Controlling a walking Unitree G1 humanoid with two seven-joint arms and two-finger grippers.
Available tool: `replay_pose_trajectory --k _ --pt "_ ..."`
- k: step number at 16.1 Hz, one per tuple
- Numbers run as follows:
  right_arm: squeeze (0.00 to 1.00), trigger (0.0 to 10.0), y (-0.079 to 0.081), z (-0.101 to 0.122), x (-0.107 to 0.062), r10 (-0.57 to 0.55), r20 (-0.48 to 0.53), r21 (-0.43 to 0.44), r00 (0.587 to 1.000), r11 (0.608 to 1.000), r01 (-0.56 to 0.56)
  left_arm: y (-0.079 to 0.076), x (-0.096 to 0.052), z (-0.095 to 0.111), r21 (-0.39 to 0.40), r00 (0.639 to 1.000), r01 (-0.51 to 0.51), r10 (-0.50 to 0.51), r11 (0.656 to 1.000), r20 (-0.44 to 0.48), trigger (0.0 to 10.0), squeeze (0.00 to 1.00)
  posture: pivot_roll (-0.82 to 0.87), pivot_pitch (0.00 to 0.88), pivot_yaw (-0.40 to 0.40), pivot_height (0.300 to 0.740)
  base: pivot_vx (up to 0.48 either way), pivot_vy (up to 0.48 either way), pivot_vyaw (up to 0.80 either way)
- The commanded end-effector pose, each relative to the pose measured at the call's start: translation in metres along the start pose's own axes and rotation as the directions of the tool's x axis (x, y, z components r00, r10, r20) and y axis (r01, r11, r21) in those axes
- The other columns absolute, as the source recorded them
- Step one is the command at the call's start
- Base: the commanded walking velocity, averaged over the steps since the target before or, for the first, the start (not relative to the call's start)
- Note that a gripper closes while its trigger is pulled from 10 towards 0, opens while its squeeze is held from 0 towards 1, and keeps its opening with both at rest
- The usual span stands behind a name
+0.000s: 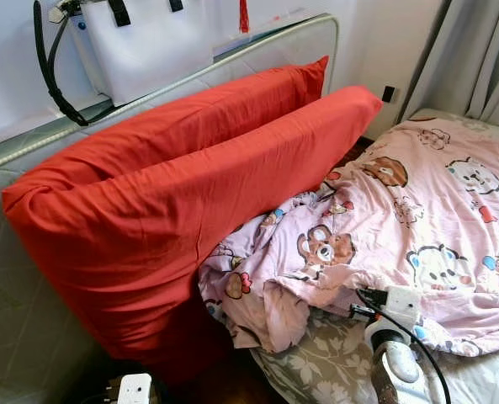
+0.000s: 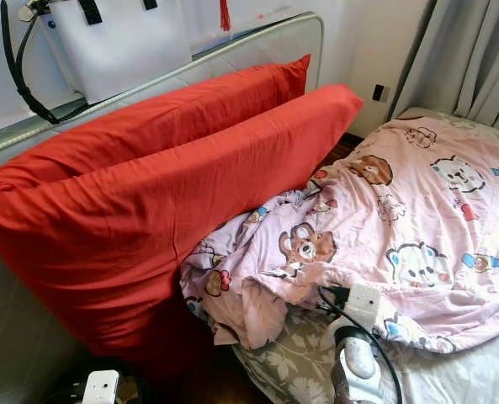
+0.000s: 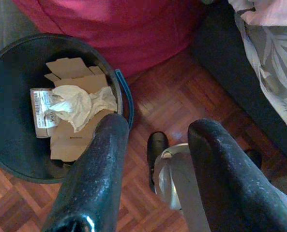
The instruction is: Clean up the room
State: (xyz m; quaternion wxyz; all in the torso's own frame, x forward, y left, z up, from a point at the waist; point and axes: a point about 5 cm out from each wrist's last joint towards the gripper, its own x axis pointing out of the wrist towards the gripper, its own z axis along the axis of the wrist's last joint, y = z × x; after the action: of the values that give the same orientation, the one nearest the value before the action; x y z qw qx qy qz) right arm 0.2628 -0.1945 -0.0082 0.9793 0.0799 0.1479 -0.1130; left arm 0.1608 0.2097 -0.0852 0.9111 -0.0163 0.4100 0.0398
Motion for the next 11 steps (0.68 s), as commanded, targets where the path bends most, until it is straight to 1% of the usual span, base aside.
replay_pose_trajectory --k 1,8,11 --pt "0.00 10.0 0.0018 0.0043 0.0024 -0.002 0.018 -0.003 1.000 1.000 0.002 0.0035 -0.0019 -0.0059 0.001 1.000 -0.002 0.002 1.000 -0.029 10.0 0.00 0.02 0.000 0.037 0.740 0.000 0.000 0.00" --pt "0.00 10.0 0.0031 0.0012 0.0010 -0.012 0.007 -0.005 1.000 1.000 0.012 0.0016 -0.0003 0.0000 0.001 1.000 0.003 -0.003 1.000 0.000 10.0 0.00 0.02 0.003 0.039 0.740 0.000 0.000 0.00" --pt "0.00 10.0 0.0011 0.0020 0.0014 -0.020 0.010 -0.006 1.000 1.000 0.020 0.0013 0.0006 0.0034 -0.002 1.000 0.002 -0.002 1.000 0.014 10.0 0.00 0.03 0.007 0.037 0.740 0.000 0.000 0.00"
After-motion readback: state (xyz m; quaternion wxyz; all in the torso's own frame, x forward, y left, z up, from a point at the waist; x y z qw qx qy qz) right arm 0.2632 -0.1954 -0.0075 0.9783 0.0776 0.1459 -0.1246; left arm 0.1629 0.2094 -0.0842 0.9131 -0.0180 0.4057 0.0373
